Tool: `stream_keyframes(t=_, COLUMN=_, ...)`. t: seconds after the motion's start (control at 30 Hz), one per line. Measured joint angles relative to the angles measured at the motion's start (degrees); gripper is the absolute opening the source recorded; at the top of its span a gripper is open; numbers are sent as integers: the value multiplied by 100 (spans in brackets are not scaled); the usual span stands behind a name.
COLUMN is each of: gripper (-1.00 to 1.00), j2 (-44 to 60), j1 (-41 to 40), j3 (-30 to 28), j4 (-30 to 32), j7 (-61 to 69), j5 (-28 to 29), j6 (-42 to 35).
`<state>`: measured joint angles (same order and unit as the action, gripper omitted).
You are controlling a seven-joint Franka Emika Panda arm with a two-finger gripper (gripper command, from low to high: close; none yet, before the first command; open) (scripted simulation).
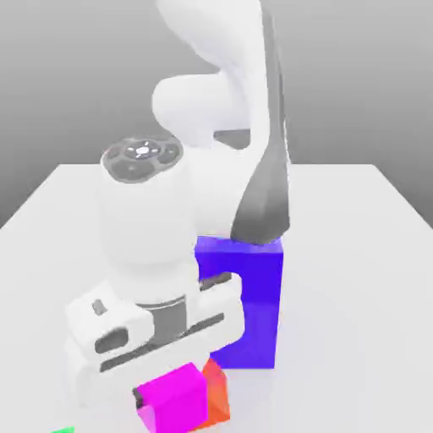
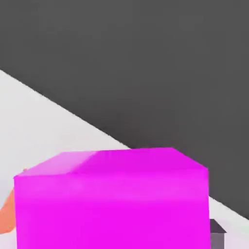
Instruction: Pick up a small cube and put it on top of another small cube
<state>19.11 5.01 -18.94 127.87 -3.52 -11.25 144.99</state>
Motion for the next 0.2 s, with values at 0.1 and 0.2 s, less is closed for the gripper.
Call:
stream_keyframes(t=0.1, gripper=100, j2=719, j1=-481, j3=2, j4=-329, j7=16, j5=-496, j6=349)
stream_keyframes(t=0.2, gripper=100, j2=719, j1=-481, j3=2, j4=-329, j7=16, j5=-496, j6=349)
